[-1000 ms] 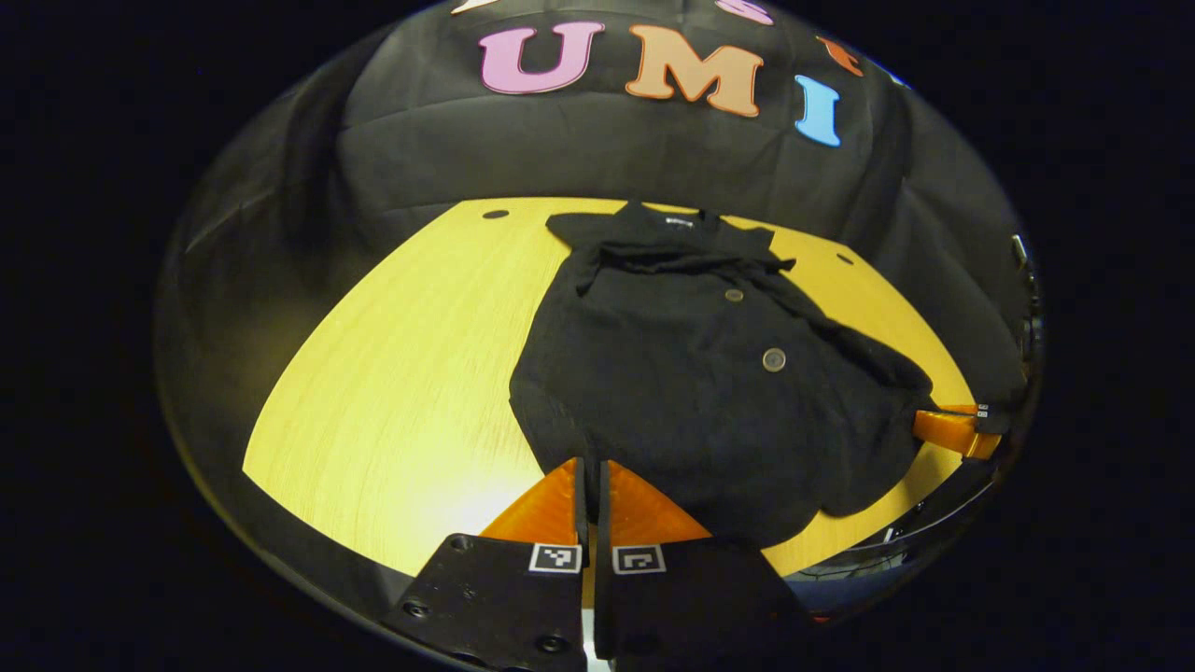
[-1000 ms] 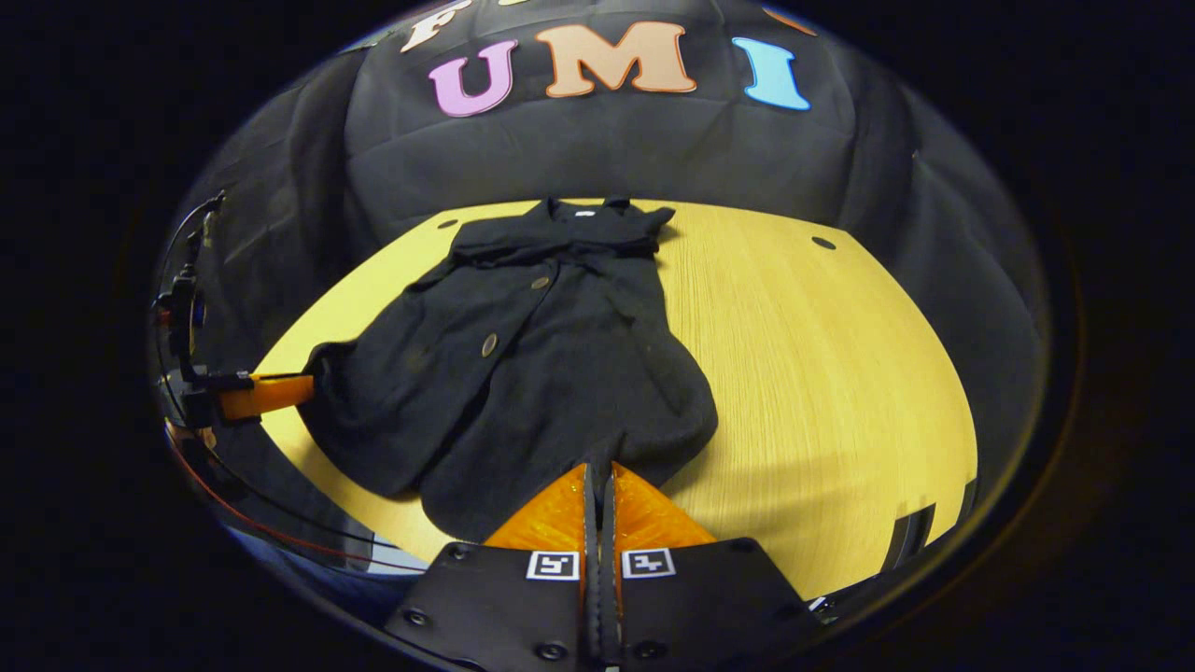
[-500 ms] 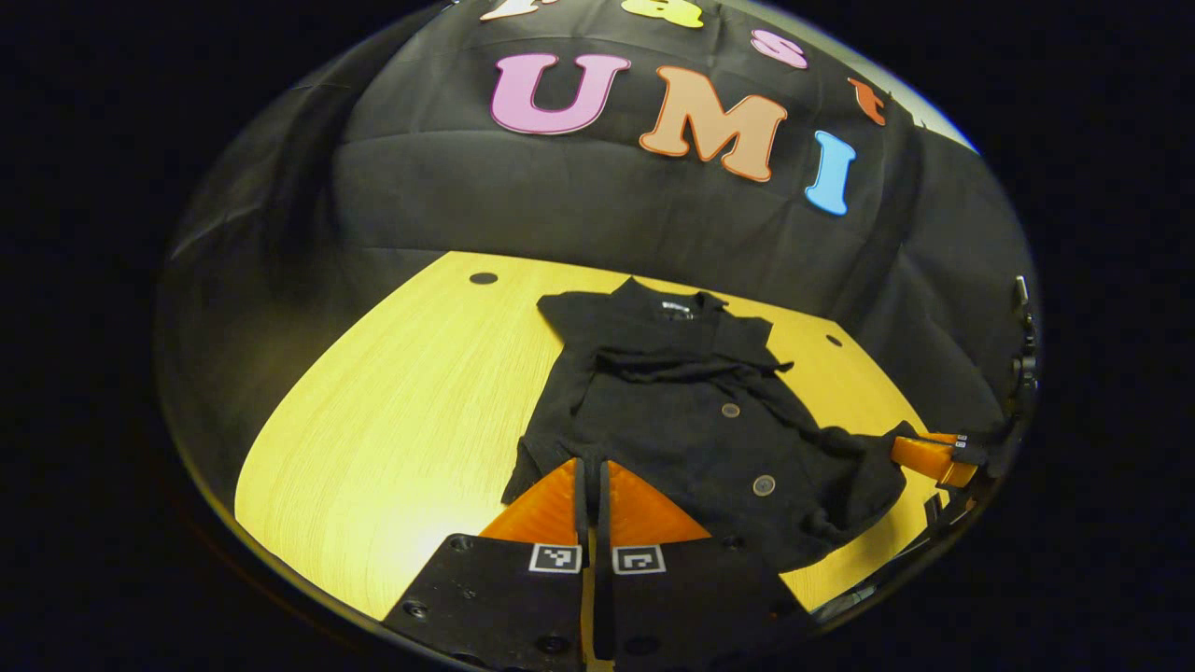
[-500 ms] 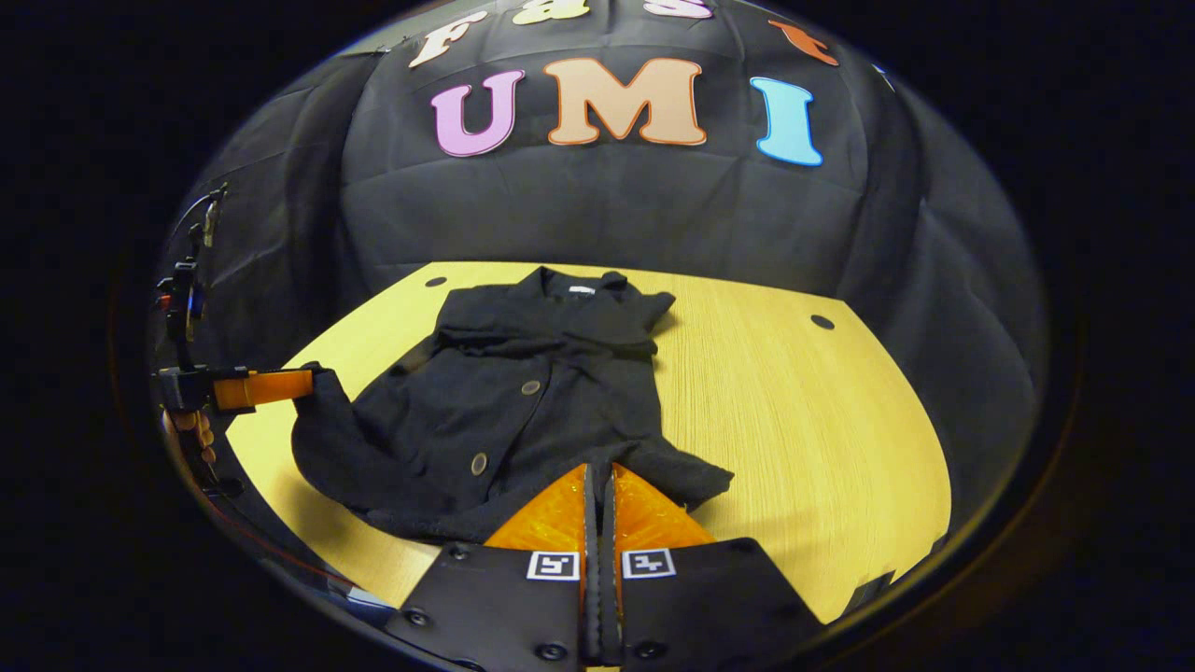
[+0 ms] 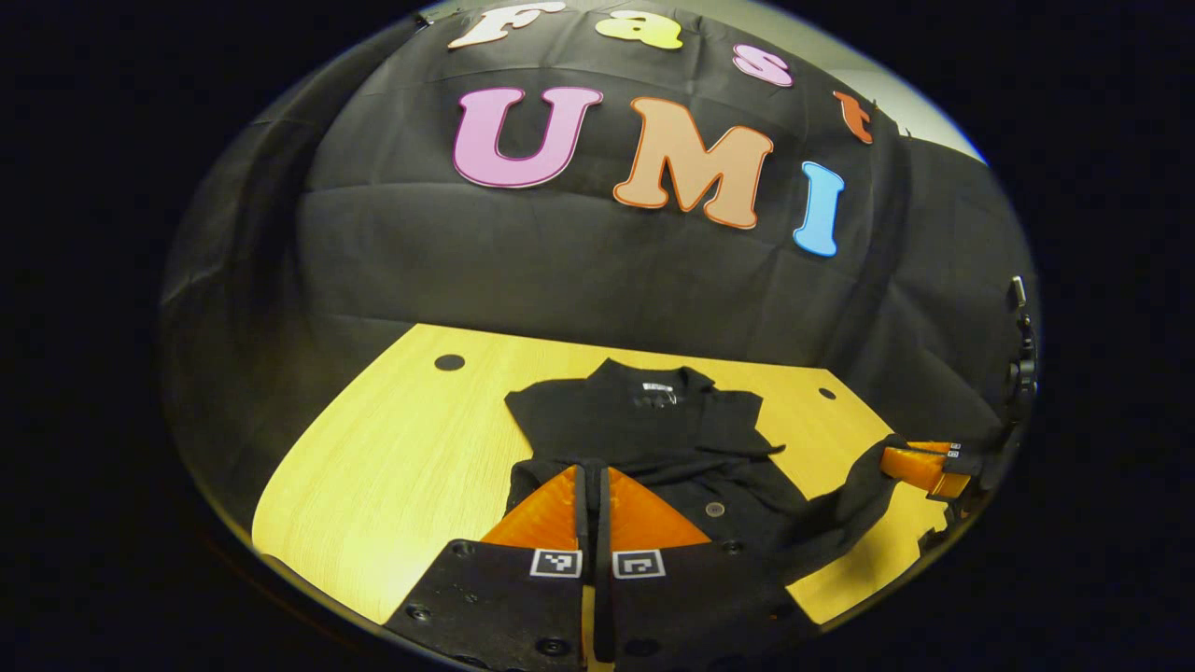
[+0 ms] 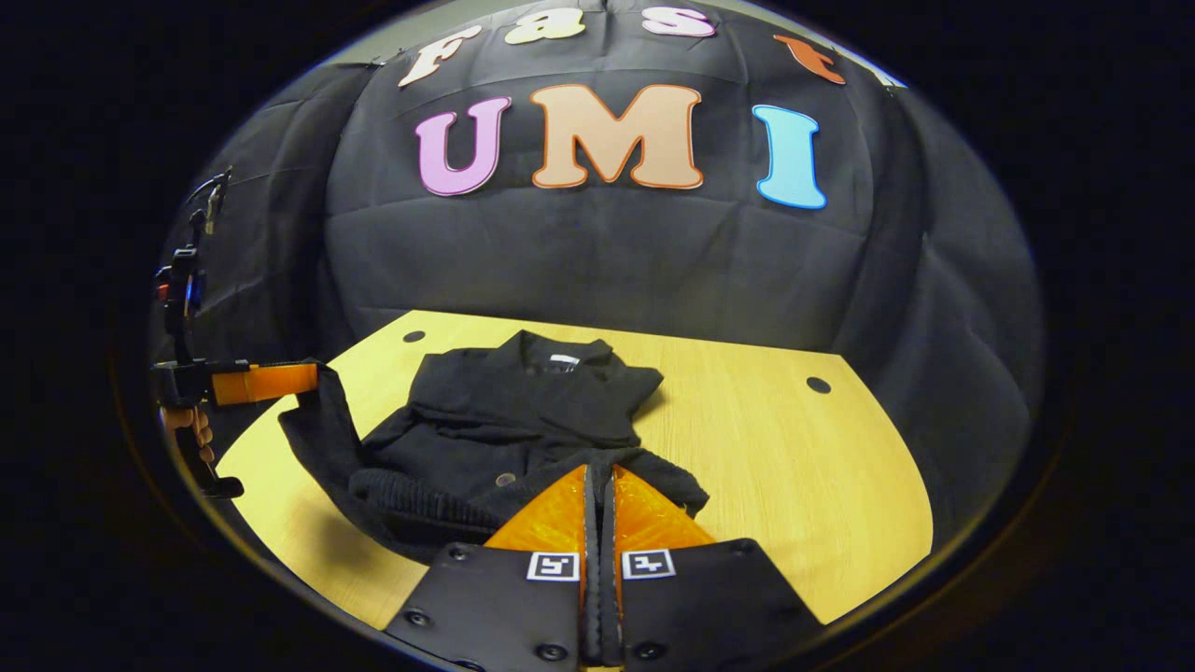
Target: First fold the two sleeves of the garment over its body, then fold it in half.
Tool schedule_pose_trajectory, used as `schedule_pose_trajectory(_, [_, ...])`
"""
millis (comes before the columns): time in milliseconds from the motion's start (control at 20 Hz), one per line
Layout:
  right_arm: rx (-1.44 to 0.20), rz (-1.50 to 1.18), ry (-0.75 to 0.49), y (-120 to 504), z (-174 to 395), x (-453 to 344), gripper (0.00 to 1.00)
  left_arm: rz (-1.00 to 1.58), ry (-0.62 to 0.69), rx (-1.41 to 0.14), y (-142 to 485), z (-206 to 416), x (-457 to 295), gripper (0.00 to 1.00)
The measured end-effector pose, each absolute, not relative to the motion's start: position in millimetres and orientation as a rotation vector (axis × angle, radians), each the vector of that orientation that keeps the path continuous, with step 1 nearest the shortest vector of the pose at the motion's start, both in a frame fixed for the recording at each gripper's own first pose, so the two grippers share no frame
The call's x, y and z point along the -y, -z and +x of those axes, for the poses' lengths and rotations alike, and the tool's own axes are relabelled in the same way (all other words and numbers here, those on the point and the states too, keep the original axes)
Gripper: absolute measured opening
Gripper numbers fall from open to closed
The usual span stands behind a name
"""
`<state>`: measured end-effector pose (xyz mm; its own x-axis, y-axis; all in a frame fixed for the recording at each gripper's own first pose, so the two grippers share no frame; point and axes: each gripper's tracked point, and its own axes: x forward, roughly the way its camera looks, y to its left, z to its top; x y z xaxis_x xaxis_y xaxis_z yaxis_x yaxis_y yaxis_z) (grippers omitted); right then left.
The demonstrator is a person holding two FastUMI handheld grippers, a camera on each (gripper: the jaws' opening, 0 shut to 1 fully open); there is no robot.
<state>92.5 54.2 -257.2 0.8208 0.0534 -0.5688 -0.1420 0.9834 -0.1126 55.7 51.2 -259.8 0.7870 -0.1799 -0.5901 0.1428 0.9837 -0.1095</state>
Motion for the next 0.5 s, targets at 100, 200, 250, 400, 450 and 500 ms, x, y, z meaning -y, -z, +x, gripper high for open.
schedule_pose_trajectory(100, [-0.587, -0.143, -0.093, 249.1, 107.8, -47.4, 0.02, -0.065, 0.159, -0.611, 255.9, 75.0, -50.8, 0.00])
schedule_pose_trajectory(200, [-0.571, -0.132, -0.090, 241.0, 126.2, -43.9, 0.02, -0.086, 0.142, -0.594, 252.9, 92.5, -49.5, 0.00])
schedule_pose_trajectory(250, [-0.562, -0.132, -0.090, 236.7, 138.6, -42.3, 0.02, -0.090, 0.132, -0.585, 252.0, 101.9, -49.5, 0.00])
schedule_pose_trajectory(400, [-0.552, -0.136, -0.108, 228.9, 172.2, -42.0, 0.02, -0.112, 0.093, -0.563, 247.4, 132.3, -50.6, 0.00])
schedule_pose_trajectory(450, [-0.548, -0.145, -0.117, 227.1, 186.1, -43.0, 0.02, -0.120, 0.084, -0.552, 245.1, 144.4, -49.2, 0.00])
schedule_pose_trajectory(500, [-0.541, -0.155, -0.123, 223.6, 198.7, -43.0, 0.02, -0.120, 0.071, -0.542, 243.2, 154.8, -51.2, 0.00])
